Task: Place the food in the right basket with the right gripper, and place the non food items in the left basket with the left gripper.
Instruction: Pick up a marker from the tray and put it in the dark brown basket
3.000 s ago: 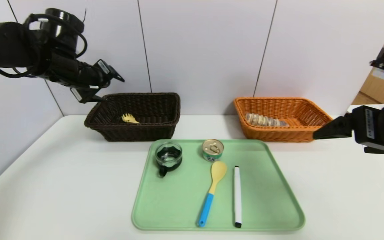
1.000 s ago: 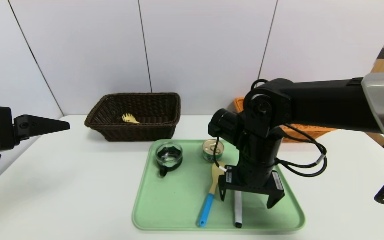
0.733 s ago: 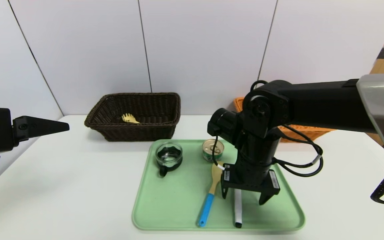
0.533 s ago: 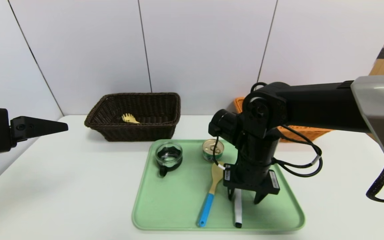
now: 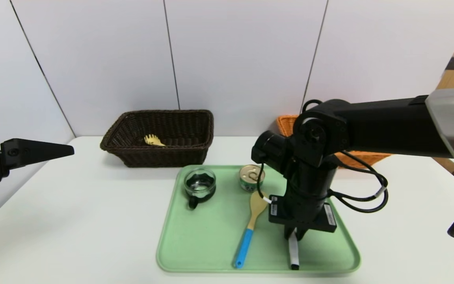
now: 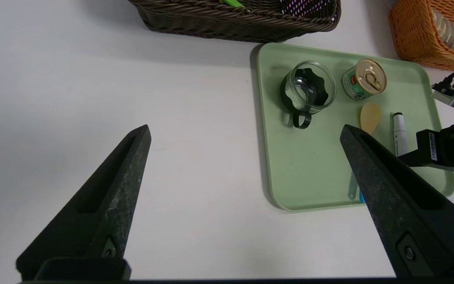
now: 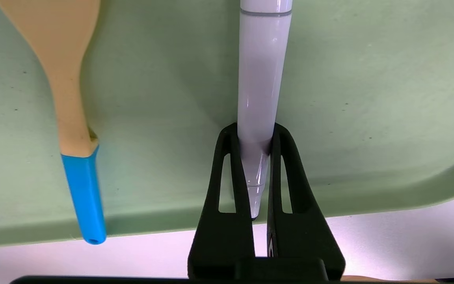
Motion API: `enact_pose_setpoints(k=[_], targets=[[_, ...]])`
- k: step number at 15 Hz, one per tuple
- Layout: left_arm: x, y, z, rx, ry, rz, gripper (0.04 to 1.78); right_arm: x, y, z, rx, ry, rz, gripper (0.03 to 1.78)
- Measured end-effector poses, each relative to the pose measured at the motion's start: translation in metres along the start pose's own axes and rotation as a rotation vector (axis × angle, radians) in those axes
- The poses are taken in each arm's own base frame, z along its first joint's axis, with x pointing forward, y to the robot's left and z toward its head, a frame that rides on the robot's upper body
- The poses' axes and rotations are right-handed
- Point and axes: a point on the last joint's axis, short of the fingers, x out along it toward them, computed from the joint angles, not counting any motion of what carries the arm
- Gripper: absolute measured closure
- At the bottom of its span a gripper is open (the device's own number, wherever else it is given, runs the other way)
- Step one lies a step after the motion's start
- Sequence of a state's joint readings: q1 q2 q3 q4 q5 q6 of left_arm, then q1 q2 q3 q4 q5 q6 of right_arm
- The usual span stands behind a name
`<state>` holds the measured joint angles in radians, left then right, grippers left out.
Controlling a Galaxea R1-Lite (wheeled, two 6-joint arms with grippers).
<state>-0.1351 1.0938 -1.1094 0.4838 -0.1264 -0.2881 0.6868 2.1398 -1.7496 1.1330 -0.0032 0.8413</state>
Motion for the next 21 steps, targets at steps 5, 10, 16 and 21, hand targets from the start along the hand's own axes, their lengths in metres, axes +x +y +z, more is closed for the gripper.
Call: enact_pose_setpoints(k=[5,10,16,21], targets=[[-0.005,-0.001,0.000,0.002,-0.017,-0.006,0.13,-0.042,-0.009,-0.007,0.028,-0.120,0.130,1.66],[-0.007,-0.001,-0.001,0.001,-0.011,-0.042,0.13,-0.118,-0.024,-0.026,-0.017,-0.374,0.420,1.66],[-0.008,0.005,-0.025,-0.009,0.039,-0.027,0.13,-0.189,-0.006,-0.020,-0.333,-0.933,0.693,1.66],[-0.018,0.007,-0.035,-0.008,0.027,-0.031,0.13,-0.176,0.049,0.009,-0.466,-1.222,0.609,1.66]])
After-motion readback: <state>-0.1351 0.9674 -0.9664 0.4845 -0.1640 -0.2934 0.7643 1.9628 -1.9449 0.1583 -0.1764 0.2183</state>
